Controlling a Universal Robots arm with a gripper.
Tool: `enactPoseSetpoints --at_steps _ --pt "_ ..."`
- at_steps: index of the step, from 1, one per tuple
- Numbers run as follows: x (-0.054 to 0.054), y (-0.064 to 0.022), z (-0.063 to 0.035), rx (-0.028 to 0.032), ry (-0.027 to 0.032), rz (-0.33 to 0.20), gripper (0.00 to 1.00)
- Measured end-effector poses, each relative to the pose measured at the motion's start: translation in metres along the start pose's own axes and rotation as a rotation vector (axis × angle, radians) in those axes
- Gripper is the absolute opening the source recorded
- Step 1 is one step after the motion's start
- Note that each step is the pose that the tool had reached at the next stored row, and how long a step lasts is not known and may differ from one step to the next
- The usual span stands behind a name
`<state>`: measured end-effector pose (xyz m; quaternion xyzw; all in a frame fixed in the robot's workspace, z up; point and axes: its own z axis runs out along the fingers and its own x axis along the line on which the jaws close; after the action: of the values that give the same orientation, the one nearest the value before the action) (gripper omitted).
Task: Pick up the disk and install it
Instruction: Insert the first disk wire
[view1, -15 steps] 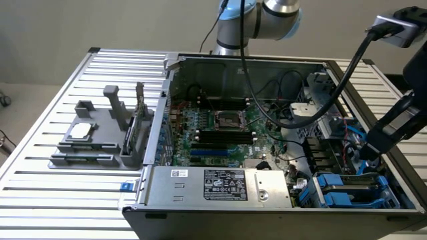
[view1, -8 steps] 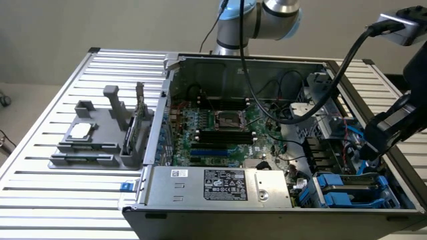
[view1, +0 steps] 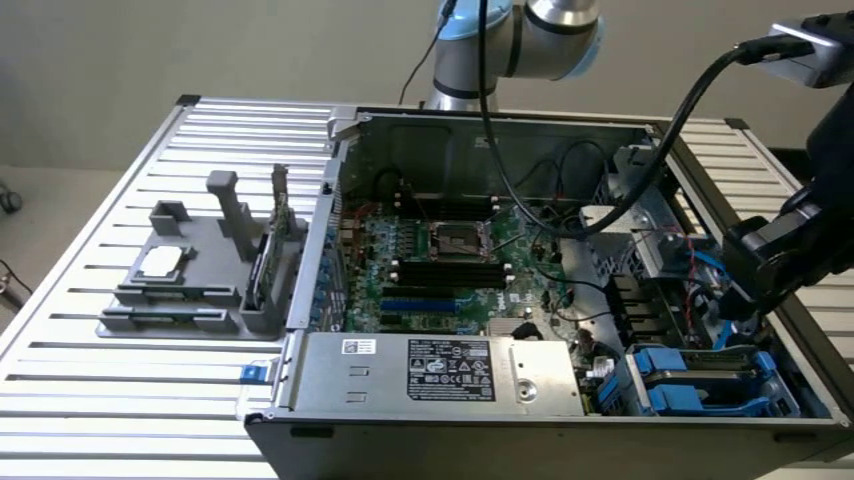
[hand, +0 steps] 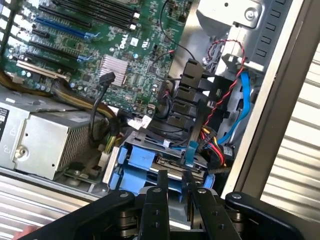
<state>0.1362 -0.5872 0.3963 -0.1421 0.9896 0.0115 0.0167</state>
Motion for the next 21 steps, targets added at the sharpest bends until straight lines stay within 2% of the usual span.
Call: enactPoseSetpoints --at_steps 21 --pt "0.0001 0.0000 0.0015 0.0137 -0.0067 0.376 0.26"
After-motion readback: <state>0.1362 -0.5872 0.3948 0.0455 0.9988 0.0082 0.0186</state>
